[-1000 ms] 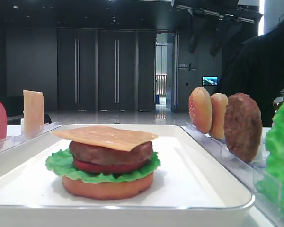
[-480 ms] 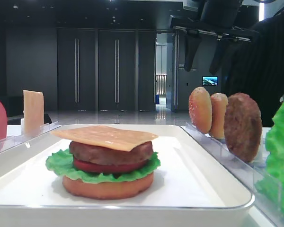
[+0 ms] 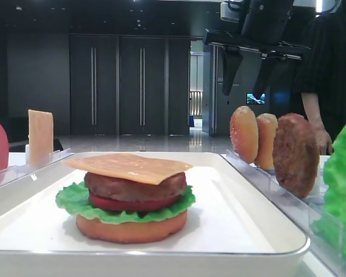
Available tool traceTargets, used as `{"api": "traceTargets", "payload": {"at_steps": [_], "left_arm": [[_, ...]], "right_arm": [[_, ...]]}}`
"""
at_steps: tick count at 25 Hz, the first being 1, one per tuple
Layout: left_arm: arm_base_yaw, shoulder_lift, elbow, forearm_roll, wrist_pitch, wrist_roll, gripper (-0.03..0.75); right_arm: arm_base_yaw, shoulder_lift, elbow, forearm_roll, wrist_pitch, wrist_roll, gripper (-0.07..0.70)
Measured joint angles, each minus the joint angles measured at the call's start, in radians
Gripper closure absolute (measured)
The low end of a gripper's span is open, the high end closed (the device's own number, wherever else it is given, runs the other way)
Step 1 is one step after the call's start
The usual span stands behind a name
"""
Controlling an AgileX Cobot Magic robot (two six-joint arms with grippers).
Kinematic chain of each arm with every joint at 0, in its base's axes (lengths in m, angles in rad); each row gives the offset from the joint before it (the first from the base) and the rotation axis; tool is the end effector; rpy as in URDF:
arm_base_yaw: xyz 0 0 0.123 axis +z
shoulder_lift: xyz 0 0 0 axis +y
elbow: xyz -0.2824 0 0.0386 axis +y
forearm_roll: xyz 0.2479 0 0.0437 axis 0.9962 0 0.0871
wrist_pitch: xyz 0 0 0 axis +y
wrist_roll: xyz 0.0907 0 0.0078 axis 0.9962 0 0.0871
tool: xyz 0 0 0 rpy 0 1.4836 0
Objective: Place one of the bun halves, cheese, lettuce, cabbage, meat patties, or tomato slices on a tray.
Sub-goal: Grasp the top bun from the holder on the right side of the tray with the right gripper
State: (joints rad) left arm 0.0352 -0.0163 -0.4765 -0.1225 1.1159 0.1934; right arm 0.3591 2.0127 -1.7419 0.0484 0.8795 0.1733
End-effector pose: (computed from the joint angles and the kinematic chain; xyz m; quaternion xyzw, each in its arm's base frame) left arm -0.0070 -0.0103 0.2667 0.0724 0.8644 -0.0044 0.4975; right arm 0.4205 0.1615 0.2580 -0.0796 0.9644 0.0872 0.2364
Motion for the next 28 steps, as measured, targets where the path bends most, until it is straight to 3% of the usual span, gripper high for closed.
{"api": "traceTargets", "payload": {"at_steps": [28], "left_arm": [[0.0,0.0,0.0,0.0,0.0,0.0,0.362]], "right_arm": [[0.0,0.054,0.0,0.023,-0.019,0.0,0.237]]}}
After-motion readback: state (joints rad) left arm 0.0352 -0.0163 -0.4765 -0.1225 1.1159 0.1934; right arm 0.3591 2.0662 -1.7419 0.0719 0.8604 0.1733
